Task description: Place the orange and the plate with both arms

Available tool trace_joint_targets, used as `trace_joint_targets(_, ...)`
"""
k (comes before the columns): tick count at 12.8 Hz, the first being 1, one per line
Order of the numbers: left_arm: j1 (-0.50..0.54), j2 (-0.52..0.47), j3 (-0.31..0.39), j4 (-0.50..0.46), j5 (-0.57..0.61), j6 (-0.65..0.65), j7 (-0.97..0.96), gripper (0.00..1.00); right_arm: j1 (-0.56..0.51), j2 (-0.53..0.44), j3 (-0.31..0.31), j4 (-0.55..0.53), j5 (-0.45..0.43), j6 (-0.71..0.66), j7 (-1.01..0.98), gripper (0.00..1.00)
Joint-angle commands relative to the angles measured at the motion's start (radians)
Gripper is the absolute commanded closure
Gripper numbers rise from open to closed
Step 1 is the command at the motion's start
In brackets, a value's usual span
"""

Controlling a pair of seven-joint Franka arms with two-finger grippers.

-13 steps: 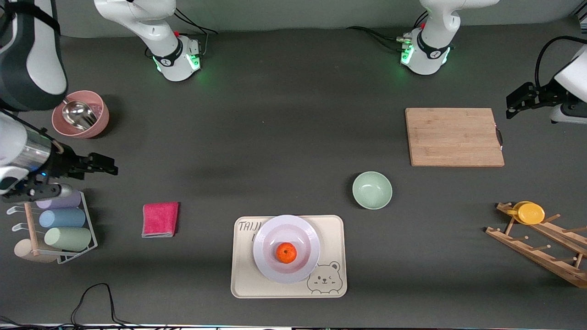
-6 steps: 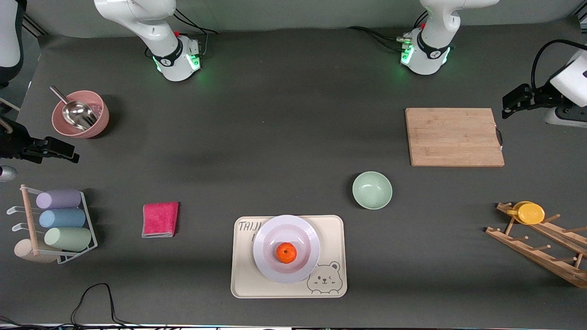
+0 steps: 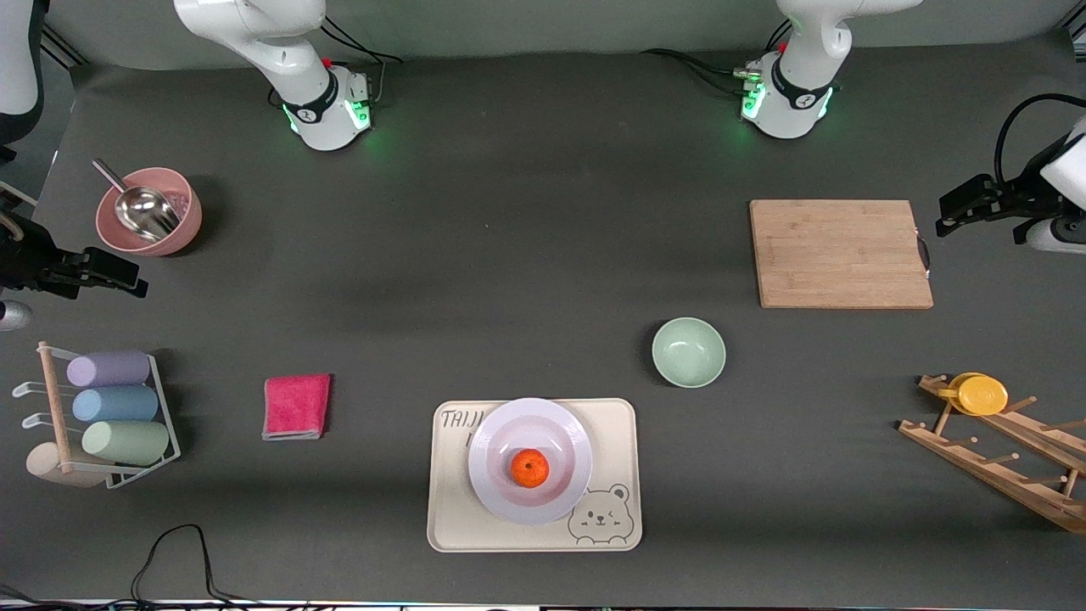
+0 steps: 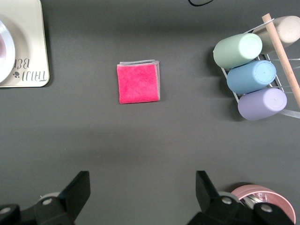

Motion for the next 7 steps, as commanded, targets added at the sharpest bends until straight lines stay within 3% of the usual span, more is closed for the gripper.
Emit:
trace_joint_targets(1,0.001,-0.003,-0.026,0.014,0.026,-0.017,-0.011,0.00,0.060,-0.019,-0.050,-0.009,-0.027,-0.016,0.027,0.00)
trace_joint_targets(7,0.004,-0.009,-0.029,0.014,0.029,-0.038,-0.022,0.00,0.062,-0.021,-0.052,-0.009,-0.028,-0.016,0.026,0.00)
